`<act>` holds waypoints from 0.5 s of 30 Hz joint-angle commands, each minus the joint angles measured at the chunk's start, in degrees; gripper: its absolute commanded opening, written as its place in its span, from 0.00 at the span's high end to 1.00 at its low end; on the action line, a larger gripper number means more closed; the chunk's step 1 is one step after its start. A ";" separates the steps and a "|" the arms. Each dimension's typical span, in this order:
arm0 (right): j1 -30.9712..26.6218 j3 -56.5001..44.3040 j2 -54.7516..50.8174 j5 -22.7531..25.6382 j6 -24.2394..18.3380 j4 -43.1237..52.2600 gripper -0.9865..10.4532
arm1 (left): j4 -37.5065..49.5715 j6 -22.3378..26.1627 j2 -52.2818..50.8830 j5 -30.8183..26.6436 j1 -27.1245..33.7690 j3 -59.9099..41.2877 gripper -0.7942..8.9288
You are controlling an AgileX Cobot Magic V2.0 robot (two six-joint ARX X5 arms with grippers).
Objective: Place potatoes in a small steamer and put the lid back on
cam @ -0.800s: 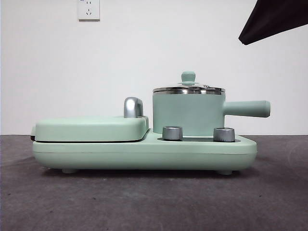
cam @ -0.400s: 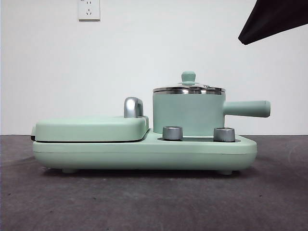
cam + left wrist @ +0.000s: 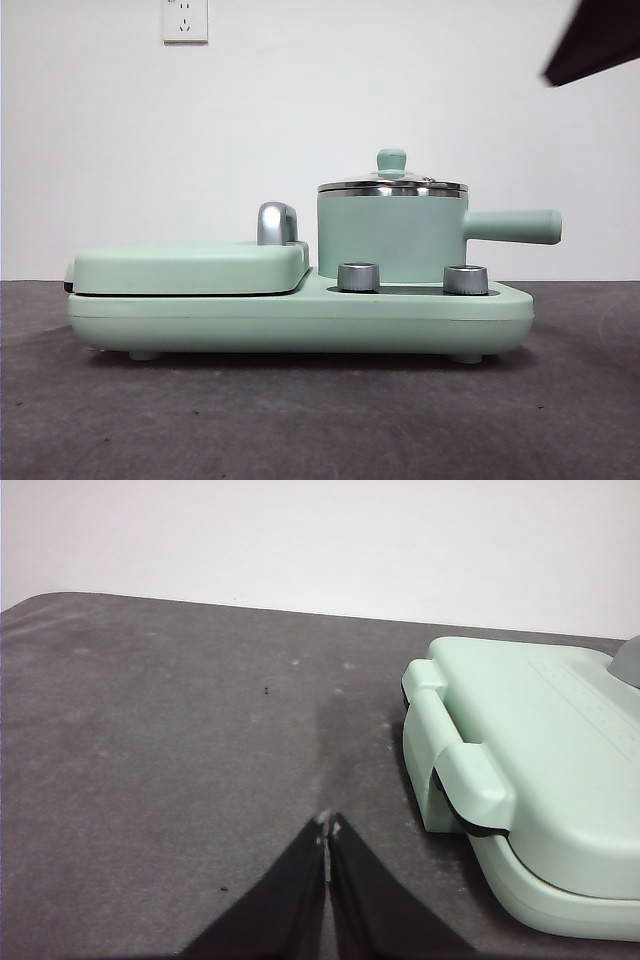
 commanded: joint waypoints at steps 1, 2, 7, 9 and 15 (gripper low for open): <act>-4.66 -7.39 -7.08 0.37 -2.56 5.73 0.90 | 0.76 0.09 -0.04 0.02 -0.02 -1.14 0.91; -6.91 -10.51 -10.10 0.44 -2.67 7.82 0.90 | 0.85 0.09 -0.04 0.09 -0.02 -1.14 0.91; -16.04 -22.91 -22.84 2.54 -4.52 13.29 0.90 | 0.85 0.09 -0.04 0.04 -0.02 -1.14 0.91; -18.36 -26.38 -27.52 2.60 -4.66 13.27 0.90 | 0.87 0.11 -0.04 0.04 -0.02 -1.14 0.91; -21.24 -32.83 -36.59 2.95 -6.10 13.29 0.90 | 0.87 0.11 -0.04 0.04 -0.02 -1.14 0.91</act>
